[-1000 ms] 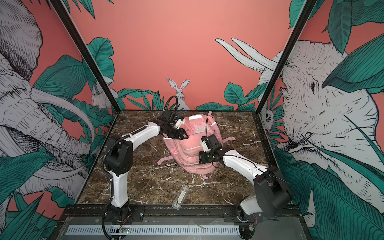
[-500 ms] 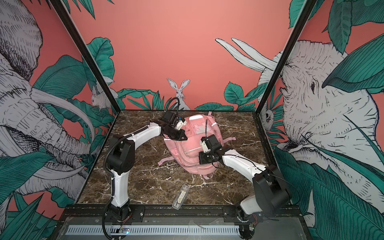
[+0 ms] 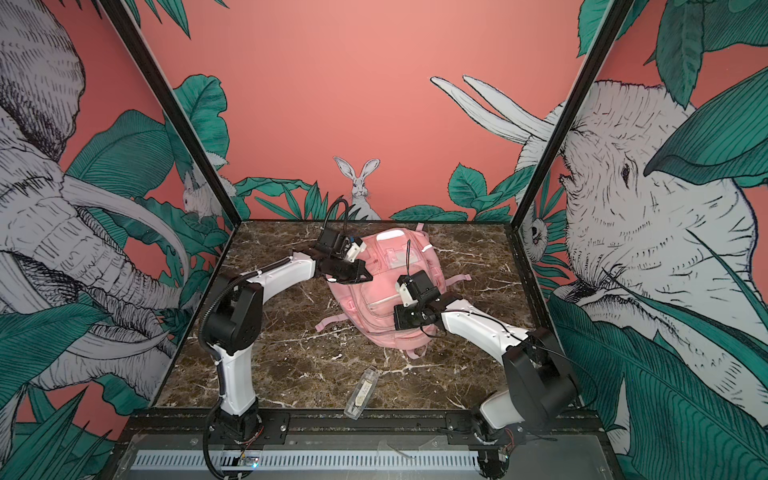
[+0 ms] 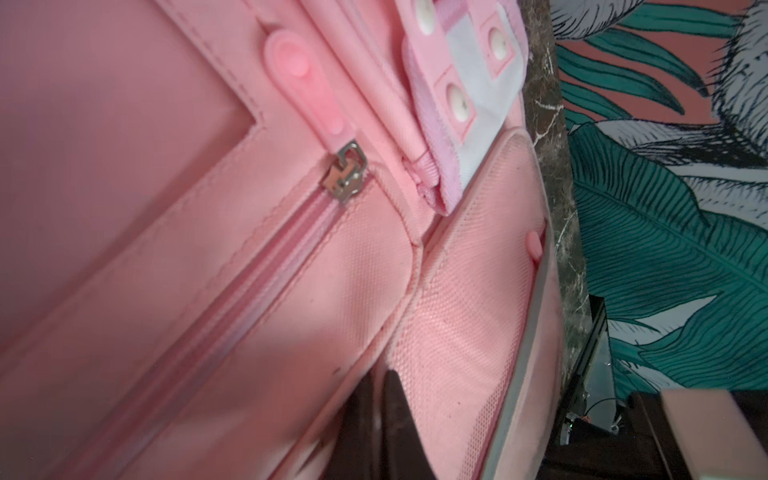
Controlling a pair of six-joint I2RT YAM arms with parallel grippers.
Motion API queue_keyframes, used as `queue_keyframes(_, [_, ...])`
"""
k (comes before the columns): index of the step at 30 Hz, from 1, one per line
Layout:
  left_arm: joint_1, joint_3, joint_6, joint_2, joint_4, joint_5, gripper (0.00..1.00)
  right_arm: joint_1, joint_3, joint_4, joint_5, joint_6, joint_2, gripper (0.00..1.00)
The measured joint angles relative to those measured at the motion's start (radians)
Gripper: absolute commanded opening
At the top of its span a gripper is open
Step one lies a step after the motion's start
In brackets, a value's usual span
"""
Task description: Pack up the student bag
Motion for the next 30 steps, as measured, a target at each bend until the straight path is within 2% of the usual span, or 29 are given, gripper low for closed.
queue_keyframes(7, [0.024, -0.145, -0.135, -0.093, 0.102, -0.047, 0.00, 0.080, 0.030, 0.044, -0.001, 0.024, 0.064, 0.00])
queue_keyframes(13, [0.025, -0.207, -0.220, -0.128, 0.179, -0.080, 0.00, 0.134, 0.092, 0.051, 0.007, 0.040, 0.113, 0.00])
queue_keyframes(30, [0.028, -0.276, -0.329, -0.166, 0.258, -0.130, 0.00, 0.215, 0.222, 0.052, 0.029, 0.090, 0.262, 0.00])
